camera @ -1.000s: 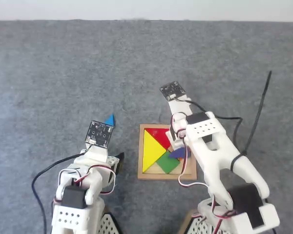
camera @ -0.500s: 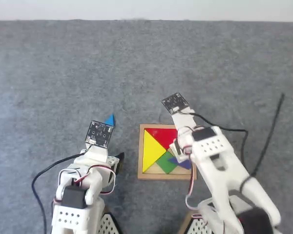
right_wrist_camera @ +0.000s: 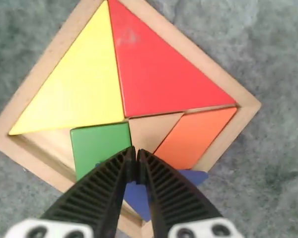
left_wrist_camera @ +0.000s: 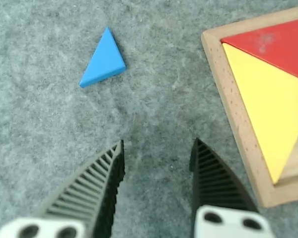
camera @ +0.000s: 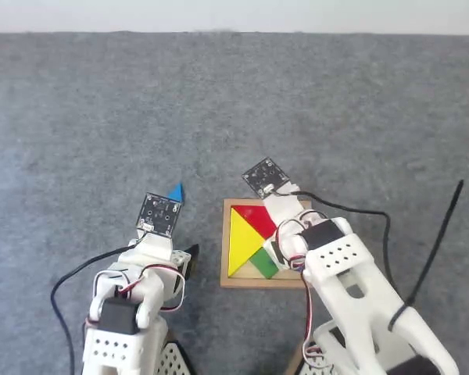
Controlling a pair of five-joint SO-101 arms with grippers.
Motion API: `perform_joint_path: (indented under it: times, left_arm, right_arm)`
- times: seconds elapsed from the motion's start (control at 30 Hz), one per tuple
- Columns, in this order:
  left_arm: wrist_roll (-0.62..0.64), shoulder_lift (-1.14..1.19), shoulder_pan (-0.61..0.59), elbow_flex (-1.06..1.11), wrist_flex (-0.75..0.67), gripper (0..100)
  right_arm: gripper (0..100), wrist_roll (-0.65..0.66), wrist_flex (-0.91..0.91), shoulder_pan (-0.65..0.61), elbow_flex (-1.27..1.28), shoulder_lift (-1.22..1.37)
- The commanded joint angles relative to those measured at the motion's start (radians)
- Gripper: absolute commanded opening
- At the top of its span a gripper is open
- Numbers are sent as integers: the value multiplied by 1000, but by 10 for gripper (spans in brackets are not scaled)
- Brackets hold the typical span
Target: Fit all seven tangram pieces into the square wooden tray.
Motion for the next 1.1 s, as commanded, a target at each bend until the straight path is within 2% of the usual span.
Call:
perform_joint_path:
  times: [0.0,0.5,0.77,1.07]
  left_arm:
    - [-2,-8,5,-7,-5,207]
    - [-2,-8,5,-7,-5,207]
    - [-2,-8,5,-7,-5,207]
    - [-2,-8,5,-7,-5,207]
  right_arm:
    - [6,-15,13,-8,-31,-27]
    - [6,-23,18,-5,-21,-27]
    - [6,-57,18,38,-98,87]
    - [6,-17,82,33,-55,88]
